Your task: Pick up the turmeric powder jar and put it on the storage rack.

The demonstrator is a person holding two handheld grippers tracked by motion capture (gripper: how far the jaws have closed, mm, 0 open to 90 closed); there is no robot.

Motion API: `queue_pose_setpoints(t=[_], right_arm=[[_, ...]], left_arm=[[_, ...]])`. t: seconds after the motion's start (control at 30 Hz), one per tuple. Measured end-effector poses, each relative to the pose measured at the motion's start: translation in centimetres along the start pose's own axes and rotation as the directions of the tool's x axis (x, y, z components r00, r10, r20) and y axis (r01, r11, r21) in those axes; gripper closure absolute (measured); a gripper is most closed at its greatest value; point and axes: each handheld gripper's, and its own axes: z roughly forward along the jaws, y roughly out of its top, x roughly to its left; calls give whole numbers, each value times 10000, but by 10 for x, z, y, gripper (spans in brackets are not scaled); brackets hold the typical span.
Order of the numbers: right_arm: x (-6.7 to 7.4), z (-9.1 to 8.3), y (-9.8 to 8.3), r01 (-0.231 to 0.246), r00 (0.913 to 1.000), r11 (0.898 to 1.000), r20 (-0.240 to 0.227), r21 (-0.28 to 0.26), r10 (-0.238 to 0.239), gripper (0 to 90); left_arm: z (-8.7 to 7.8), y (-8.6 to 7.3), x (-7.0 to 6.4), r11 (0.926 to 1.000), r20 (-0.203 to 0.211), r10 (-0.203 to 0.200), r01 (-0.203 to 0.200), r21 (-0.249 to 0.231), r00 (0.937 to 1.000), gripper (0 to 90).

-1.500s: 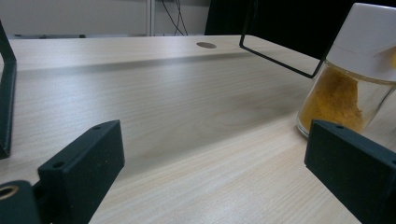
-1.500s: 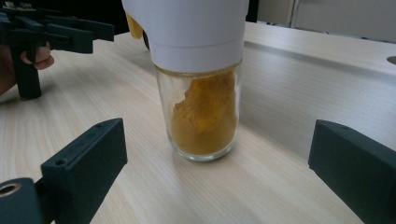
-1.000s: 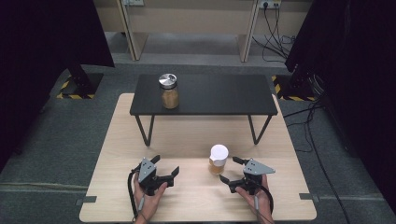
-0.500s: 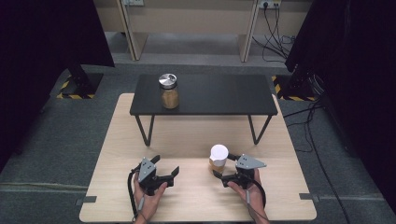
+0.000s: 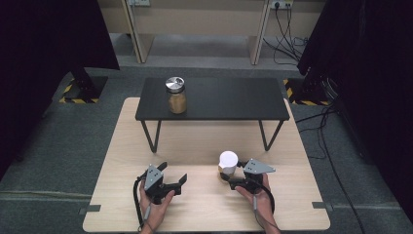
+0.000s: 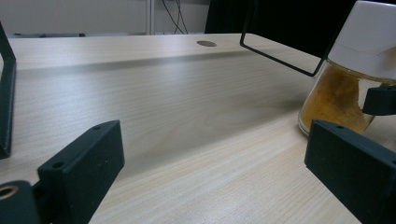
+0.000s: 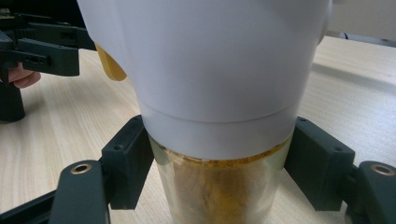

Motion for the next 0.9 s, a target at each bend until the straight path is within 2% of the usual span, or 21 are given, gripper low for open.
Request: queue_pose_setpoints(t=[0.1, 0.53, 0.67, 0.77, 0.87, 0.9], right_arm=[[1, 0, 1, 164, 9999, 9999, 2, 35, -164, 297], [1, 0, -1, 366, 9993, 9993, -115, -31, -367, 304], [-1, -1, -2, 202, 9997, 9997, -165, -109, -204, 307], [-3, -2, -4, -211, 9994, 9995, -268, -218, 205, 308], [0, -3, -5, -545, 9982, 9976, -268, -423, 534, 308], [2, -4, -2, -513, 9985, 9978, -214, -429, 504, 308]], left_arm=[[0, 0, 0, 10000, -8, 14, -14, 26, 10000, 41], [0, 0, 0, 10000, -23, 40, -40, -17, 10000, 41], [-1, -1, 0, 10000, -10, 27, -27, -32, 10000, 41], [-1, 0, 0, 10000, -15, 34, -34, -23, 10000, 41], [0, 0, 0, 10000, -11, 35, -35, -10, 10000, 41], [0, 0, 0, 10000, -7, 33, -33, -10, 10000, 41]])
